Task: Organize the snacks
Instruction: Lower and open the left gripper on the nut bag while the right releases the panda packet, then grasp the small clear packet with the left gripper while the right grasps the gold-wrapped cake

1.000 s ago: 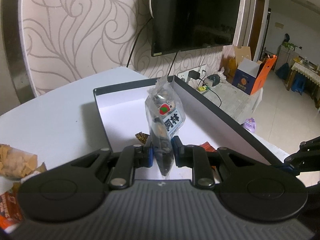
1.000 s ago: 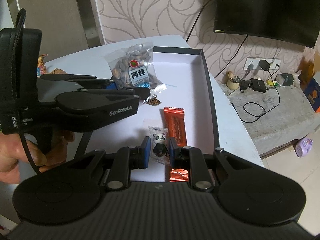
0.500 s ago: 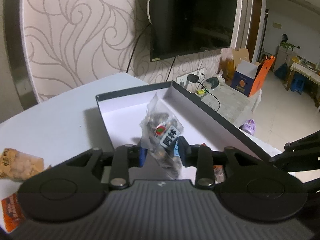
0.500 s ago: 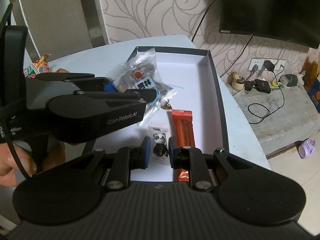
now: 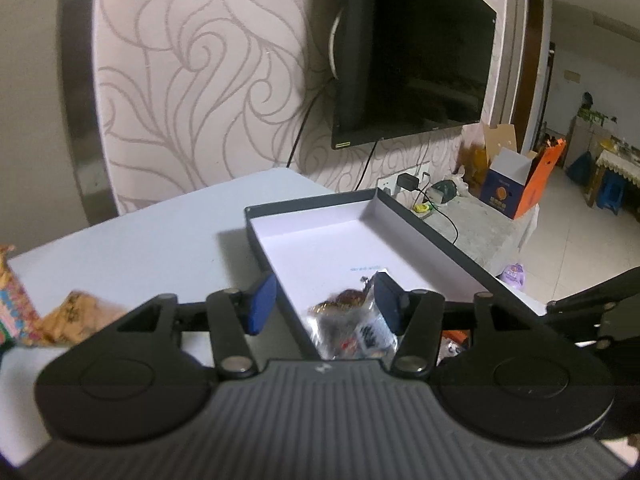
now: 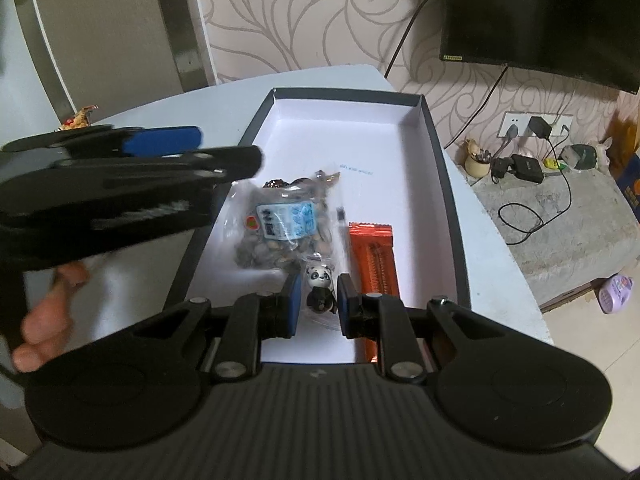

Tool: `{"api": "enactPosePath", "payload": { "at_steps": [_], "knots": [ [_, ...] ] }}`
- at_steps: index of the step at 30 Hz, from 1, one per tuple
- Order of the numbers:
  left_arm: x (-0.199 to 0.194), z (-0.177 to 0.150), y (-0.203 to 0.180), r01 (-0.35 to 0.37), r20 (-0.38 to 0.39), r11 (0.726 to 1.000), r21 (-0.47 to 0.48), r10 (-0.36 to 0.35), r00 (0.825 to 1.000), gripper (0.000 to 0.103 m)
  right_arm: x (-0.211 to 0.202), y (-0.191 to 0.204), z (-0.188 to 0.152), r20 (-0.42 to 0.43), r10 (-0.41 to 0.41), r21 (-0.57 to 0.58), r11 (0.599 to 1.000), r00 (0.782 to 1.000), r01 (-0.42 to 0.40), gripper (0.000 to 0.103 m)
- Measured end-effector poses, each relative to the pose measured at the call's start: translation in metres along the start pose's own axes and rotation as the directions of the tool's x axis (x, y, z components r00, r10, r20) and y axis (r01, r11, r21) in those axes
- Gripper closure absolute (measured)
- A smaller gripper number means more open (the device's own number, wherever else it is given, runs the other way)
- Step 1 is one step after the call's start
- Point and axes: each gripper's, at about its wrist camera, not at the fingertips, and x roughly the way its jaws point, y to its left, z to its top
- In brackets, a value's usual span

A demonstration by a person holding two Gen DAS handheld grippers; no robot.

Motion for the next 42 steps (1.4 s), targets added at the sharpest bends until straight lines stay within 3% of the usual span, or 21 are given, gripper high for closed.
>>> {"api": "enactPosePath", "payload": {
  "at_steps": [7, 17, 18, 22, 29, 35, 42],
  "knots": [
    [-0.032, -0.018, 0.011, 0.016, -0.004, 0.999, -0.042, -0.016, 1.0, 0.046, 0.008, -0.001, -0.001, -0.011, -0.002, 0.001, 1.0, 1.0, 0.002, 0.08],
    [-0.067, -0.041, 0.022, 0.001, -0.006, 1.0, -0.028, -0.001, 1.0, 0.046, 0.007, 0.003, -0.003, -0.001, -0.012, 0.019, 1.0, 1.0, 0.012, 0.079],
    [-0.071, -0.044, 0.025, -0.003, -0.006, 1.0, -0.024, 0.003, 1.0, 0.046, 0.006, 0.003, -0.004, -0.002, -0.015, 0.024, 1.0, 1.0, 0.015, 0.077],
    [-0.08, -0.052, 0.034, -0.022, -0.014, 1.0, -0.022, 0.022, 1.0, 0.046, 0.002, 0.005, -0.005, 0.008, -0.03, 0.045, 0.999, 1.0, 0.029, 0.055],
    [-0.098, -0.072, 0.053, -0.075, -0.026, 0.997, 0.017, 0.076, 0.997, 0.046, -0.018, 0.015, -0.008, 0.05, -0.023, 0.098, 0.995, 0.998, 0.018, 0.036],
    [-0.097, -0.086, 0.073, -0.111, -0.056, 0.993, 0.046, 0.113, 0.992, 0.046, -0.037, 0.036, -0.014, 0.072, -0.002, 0.102, 0.995, 0.997, -0.006, 0.029],
    [-0.067, -0.084, 0.093, -0.113, -0.133, 0.993, 0.013, 0.114, 0.985, 0.046, -0.053, 0.051, -0.019, 0.08, 0.006, 0.102, 0.995, 0.997, -0.014, 0.025]
  ]
}}
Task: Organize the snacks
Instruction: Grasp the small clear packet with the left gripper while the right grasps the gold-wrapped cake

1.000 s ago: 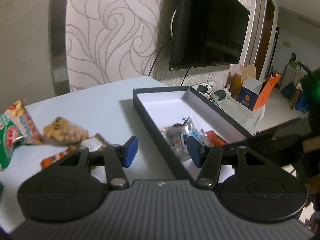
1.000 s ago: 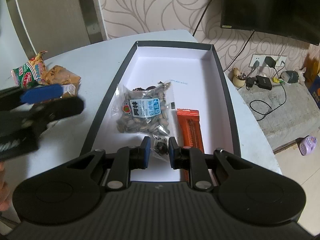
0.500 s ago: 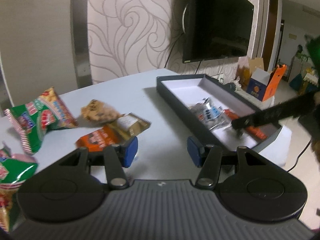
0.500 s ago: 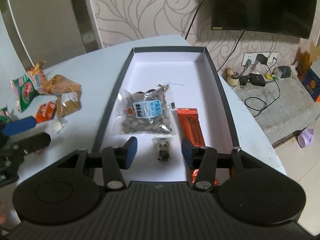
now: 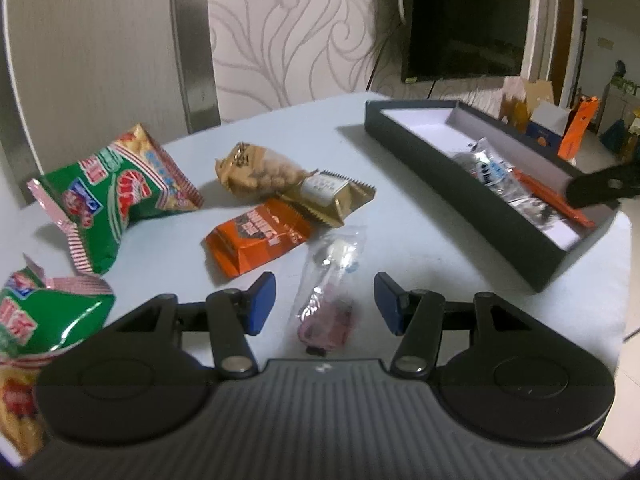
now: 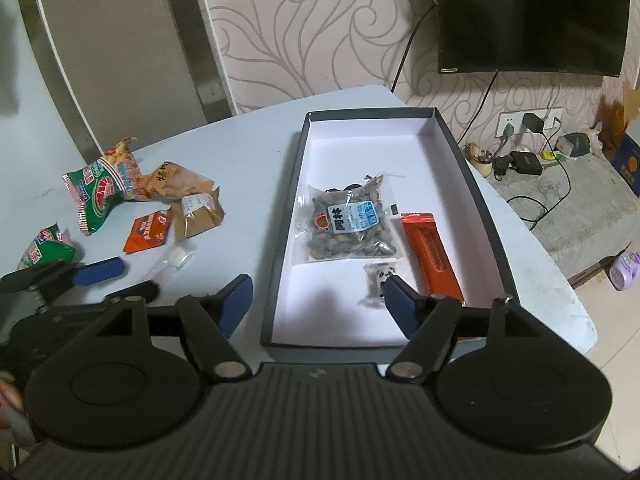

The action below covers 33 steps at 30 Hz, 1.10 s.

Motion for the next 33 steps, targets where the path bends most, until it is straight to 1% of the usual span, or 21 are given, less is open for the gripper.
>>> {"api": "enactPosePath", "payload": {
  "at_steps": [2, 4, 6, 10, 11, 12, 14, 17, 20, 23, 27, 28, 30, 33],
  "knots": [
    [0.008, 0.004, 0.001, 0.013, -0.013, 1.0, -0.011, -0.013, 1.0, 0.046, -0.003, 0.002, -0.001, 0.0, 0.0, 0.001, 1.0, 1.0, 0.0, 0.024],
    [0.016, 0.008, 0.001, 0.015, -0.027, 1.0, -0.007, -0.015, 1.0, 0.046, -0.006, 0.005, -0.001, 0.003, -0.001, -0.002, 1.0, 1.0, 0.001, 0.024],
    [0.023, 0.011, -0.001, 0.032, -0.037, 0.999, 0.004, -0.031, 0.999, 0.046, -0.008, 0.006, -0.001, 0.007, -0.001, -0.001, 1.0, 1.0, 0.001, 0.023],
    [0.029, 0.015, -0.004, 0.028, -0.032, 0.999, 0.028, -0.027, 0.999, 0.049, -0.012, 0.009, -0.003, 0.008, -0.004, -0.004, 1.0, 1.0, 0.004, 0.023],
    [0.028, 0.014, -0.003, 0.028, -0.027, 0.999, 0.028, -0.027, 0.999, 0.066, -0.012, 0.01, -0.004, 0.007, -0.005, -0.007, 1.0, 1.0, 0.005, 0.023],
    [0.027, 0.014, -0.003, 0.024, -0.023, 0.999, 0.031, -0.023, 0.999, 0.079, -0.012, 0.011, -0.004, 0.006, -0.008, -0.011, 1.0, 1.0, 0.008, 0.023],
    [0.026, 0.014, -0.001, 0.032, -0.023, 0.999, 0.026, -0.031, 0.999, 0.08, -0.011, 0.013, -0.004, 0.003, -0.014, -0.019, 1.0, 1.0, 0.015, 0.023],
    [0.02, 0.01, 0.002, 0.032, -0.021, 0.999, 0.01, -0.032, 0.999, 0.08, -0.008, 0.016, -0.002, 0.003, 0.001, -0.026, 1.0, 1.0, -0.001, 0.023],
    [0.013, 0.005, 0.005, 0.025, -0.024, 1.0, -0.007, -0.025, 0.999, 0.08, -0.004, 0.025, 0.003, 0.008, 0.037, -0.047, 0.998, 0.999, -0.036, 0.023],
    [0.003, -0.002, 0.01, 0.01, -0.025, 1.0, -0.021, -0.011, 1.0, 0.08, 0.004, 0.043, 0.014, 0.008, 0.082, -0.097, 0.992, 0.997, -0.081, 0.024],
    [-0.011, -0.013, 0.021, -0.017, -0.028, 0.999, -0.049, 0.015, 0.999, 0.08, 0.028, 0.076, 0.029, -0.03, 0.145, -0.196, 0.97, 0.989, -0.148, 0.025],
    [-0.013, -0.015, 0.023, -0.027, -0.028, 0.998, -0.055, 0.026, 0.999, 0.08, 0.037, 0.084, 0.032, -0.039, 0.155, -0.219, 0.963, 0.987, -0.16, 0.027],
    [-0.02, -0.02, 0.029, -0.049, -0.026, 0.996, -0.068, 0.047, 0.999, 0.08, 0.053, 0.097, 0.039, -0.06, 0.164, -0.244, 0.954, 0.985, -0.174, 0.028],
    [-0.026, -0.025, 0.038, -0.072, -0.025, 0.993, -0.09, 0.07, 0.997, 0.08, 0.078, 0.108, 0.049, -0.086, 0.159, -0.251, 0.952, 0.984, -0.175, 0.028]
  ]
}}
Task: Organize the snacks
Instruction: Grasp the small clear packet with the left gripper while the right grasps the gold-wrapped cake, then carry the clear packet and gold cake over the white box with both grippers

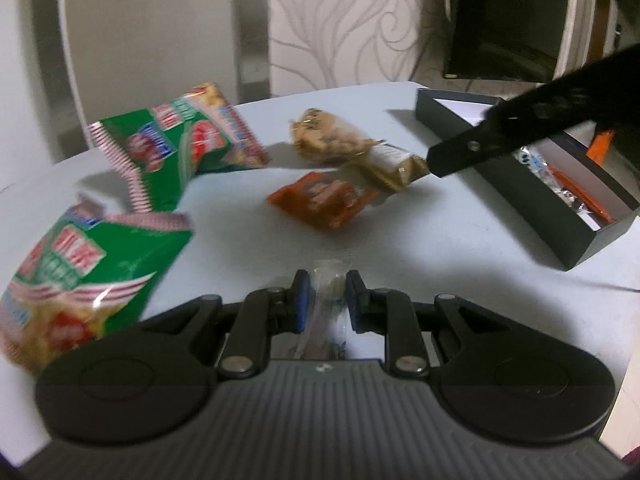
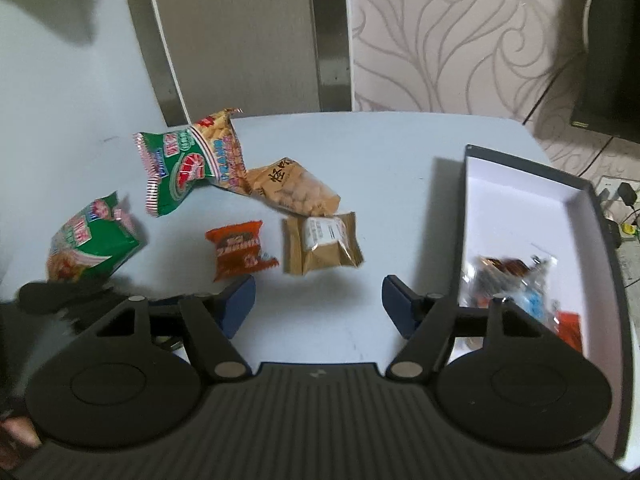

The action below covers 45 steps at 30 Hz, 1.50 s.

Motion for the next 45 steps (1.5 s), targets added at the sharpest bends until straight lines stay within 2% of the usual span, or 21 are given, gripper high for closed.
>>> {"api": "enactPosePath", "payload": {
  "at_steps": [6, 16, 18, 19, 24, 36, 45],
  "knots": [
    [-0.005, -0.004, 0.008, -0.026, 0.003, 0.999, -0.026, 0.026, 1.0, 0.08, 0.038, 0.005, 0.019, -0.039, -0.013, -0.028, 1.0, 0.999, 0.012, 0.028],
    [-0.005, -0.006, 0.009, -0.029, 0.003, 0.999, -0.029, 0.03, 1.0, 0.08, 0.085, 0.002, 0.035, -0.103, -0.037, -0.033, 0.999, 0.994, 0.034, 0.028],
    [-0.005, -0.006, 0.009, -0.03, 0.003, 0.999, -0.029, 0.031, 1.0, 0.08, 0.091, -0.002, 0.036, -0.114, -0.039, -0.032, 0.999, 0.993, 0.035, 0.033],
    [-0.005, -0.006, 0.009, -0.031, 0.003, 0.999, -0.029, 0.031, 1.0, 0.08, 0.092, -0.002, 0.036, -0.119, -0.044, -0.038, 0.998, 0.992, 0.04, 0.048],
    [-0.005, -0.005, 0.009, -0.04, 0.002, 0.999, -0.028, 0.04, 0.999, 0.08, 0.085, 0.004, 0.036, -0.092, -0.062, -0.079, 0.995, 0.994, 0.055, 0.058],
    [-0.001, -0.002, 0.008, -0.045, -0.008, 0.999, -0.014, 0.045, 0.999, 0.08, 0.059, 0.002, 0.012, -0.091, -0.045, -0.012, 0.999, 0.995, 0.044, 0.059],
    [-0.003, -0.002, 0.006, -0.048, -0.015, 0.999, -0.009, 0.048, 0.999, 0.08, 0.027, 0.016, -0.01, -0.062, -0.033, 0.034, 0.999, 0.998, 0.035, 0.059]
  ]
}}
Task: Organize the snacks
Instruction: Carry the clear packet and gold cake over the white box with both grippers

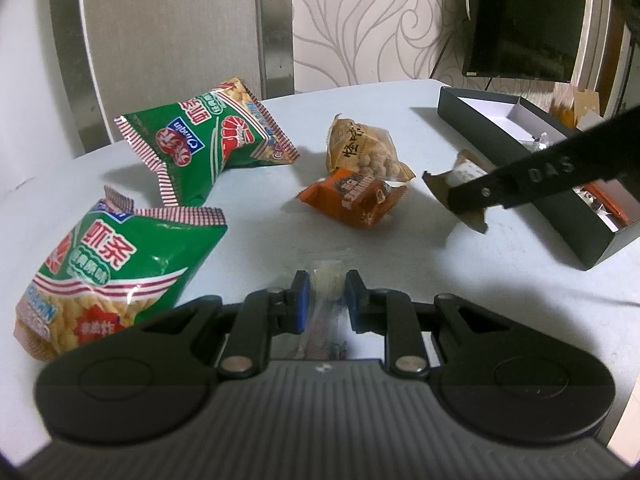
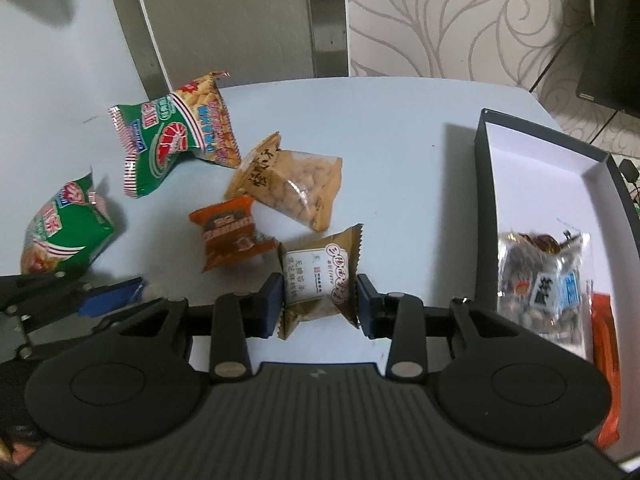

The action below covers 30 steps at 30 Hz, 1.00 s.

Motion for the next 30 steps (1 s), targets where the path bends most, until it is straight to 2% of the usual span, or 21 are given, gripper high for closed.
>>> {"api": "enactPosePath", "payload": {
  "at_steps": [10, 19, 30],
  "knots": [
    [-0.013, 0.002, -0.004, 0.022, 0.026, 1.0, 0.021, -0.023, 0.999, 0.08, -0.031, 0.004, -0.018, 0.028, 0.001, 0.047, 0.999, 1.0, -0.003, 0.059],
    [-0.022, 0.014, -0.009, 0.034, 0.07, 0.999, 0.034, -0.036, 0.997, 0.08, -0.057, 0.009, -0.021, 0.074, 0.011, 0.063, 0.998, 0.997, -0.016, 0.059],
    [-0.024, 0.022, -0.018, 0.048, 0.085, 0.998, 0.047, -0.052, 0.995, 0.08, -0.077, 0.003, -0.025, 0.11, 0.007, 0.083, 0.996, 0.994, -0.017, 0.059]
  ]
}}
